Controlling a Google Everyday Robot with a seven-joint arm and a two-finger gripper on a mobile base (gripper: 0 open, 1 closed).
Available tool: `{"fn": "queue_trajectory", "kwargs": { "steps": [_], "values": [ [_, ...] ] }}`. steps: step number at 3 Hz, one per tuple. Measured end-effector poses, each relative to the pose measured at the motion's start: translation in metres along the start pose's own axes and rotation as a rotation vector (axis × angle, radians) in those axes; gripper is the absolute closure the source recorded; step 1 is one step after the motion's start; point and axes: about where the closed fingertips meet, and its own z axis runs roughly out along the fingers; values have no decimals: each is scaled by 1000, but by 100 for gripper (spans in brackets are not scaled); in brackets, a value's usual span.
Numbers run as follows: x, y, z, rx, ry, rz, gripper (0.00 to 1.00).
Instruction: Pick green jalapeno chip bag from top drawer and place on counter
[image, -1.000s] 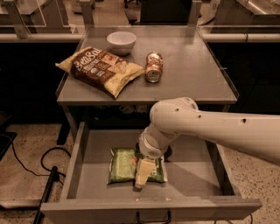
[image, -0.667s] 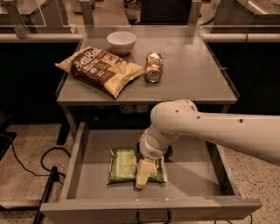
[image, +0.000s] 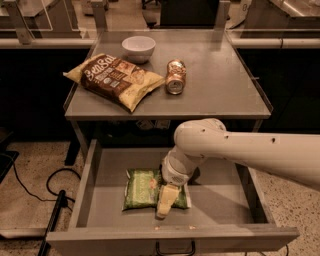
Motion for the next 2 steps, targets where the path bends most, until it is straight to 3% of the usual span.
{"fn": "queue_trajectory", "kwargs": {
  "steps": [2],
  "values": [
    [0,0,0,0,0,0,41]
  ]
}}
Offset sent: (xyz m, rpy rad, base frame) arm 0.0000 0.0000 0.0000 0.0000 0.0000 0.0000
